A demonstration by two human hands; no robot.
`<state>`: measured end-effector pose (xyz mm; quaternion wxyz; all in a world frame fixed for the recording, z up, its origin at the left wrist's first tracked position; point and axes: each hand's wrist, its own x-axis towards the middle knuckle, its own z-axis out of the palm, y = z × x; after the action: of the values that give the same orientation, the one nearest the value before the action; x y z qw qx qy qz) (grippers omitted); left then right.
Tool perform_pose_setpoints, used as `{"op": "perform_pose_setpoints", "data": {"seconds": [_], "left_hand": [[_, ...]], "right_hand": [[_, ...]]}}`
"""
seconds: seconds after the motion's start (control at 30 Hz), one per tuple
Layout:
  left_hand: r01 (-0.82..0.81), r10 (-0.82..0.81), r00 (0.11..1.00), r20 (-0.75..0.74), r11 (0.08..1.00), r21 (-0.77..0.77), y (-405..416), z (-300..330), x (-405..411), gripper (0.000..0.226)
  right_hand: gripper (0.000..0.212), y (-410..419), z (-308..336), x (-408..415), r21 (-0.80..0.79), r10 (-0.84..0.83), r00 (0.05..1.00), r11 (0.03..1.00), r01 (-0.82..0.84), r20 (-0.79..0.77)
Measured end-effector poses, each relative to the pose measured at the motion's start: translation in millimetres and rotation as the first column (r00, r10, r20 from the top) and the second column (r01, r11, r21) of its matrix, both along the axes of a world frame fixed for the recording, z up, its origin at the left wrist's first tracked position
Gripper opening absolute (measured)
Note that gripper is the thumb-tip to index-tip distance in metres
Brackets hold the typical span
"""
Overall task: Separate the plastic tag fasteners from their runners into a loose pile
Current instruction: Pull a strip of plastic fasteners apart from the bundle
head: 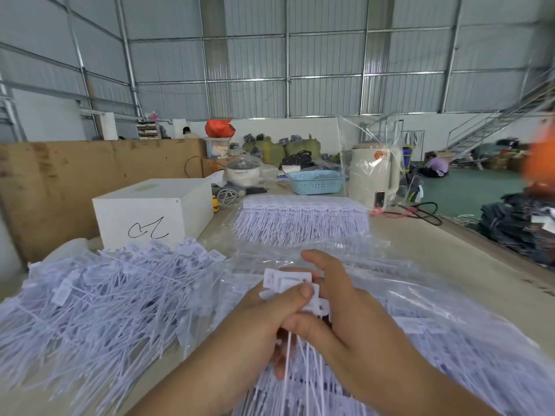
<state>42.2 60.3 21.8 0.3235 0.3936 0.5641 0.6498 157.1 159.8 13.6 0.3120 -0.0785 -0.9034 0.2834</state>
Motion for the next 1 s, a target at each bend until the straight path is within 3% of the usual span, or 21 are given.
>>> {"op": "perform_pose_setpoints", "data": {"seconds": [0.2,0.3,0.4,0.5,0.67,0.8,0.9,1.0], "left_hand": [[0.028,-0.027,1.000,-0.007,0.997,0.078,1,-4,-2,0.022],[-0.089,0.079,0.995,0.065,0.983,0.159,3,-3,-1,0.023],[-0.143,0.115,0.983,0.142,0.969,0.202,0,1,-8,0.023],[-0.130,0.117,0.989,0.085,0.977,0.169,-4,2,-10,0.020],[-0.101,0.114,0.991,-0.073,0.982,0.158,-3,-4,-10,0.016],[-0.192,0.203,0.978,-0.043,0.963,0.190,1,-5,-7,0.015],[-0.237,0.239,0.971,0.021,0.944,0.227,5,-4,-3,0.008],[-0.299,0.280,0.954,0.110,0.925,0.233,7,-5,-2,0.022]], "right_hand": [[0.054,0,2,-2,0.106,0.007,0.997,0.994,-0.015,0.079],[0.051,9,5,2,0.047,0.060,0.997,0.997,-0.062,0.047],[0.033,23,9,9,-0.066,0.095,0.995,0.994,-0.092,0.035],[0.036,29,11,10,-0.172,0.178,0.982,0.971,-0.165,0.065],[0.027,22,12,8,-0.190,0.290,0.946,0.946,-0.261,0.144],[0.016,20,6,5,-0.058,0.104,0.994,0.993,-0.102,0.032],[0.024,10,5,1,0.081,-0.076,0.997,0.994,0.078,-0.028],[0.028,2,4,-4,0.119,-0.198,0.972,0.970,0.213,-0.130]]}}
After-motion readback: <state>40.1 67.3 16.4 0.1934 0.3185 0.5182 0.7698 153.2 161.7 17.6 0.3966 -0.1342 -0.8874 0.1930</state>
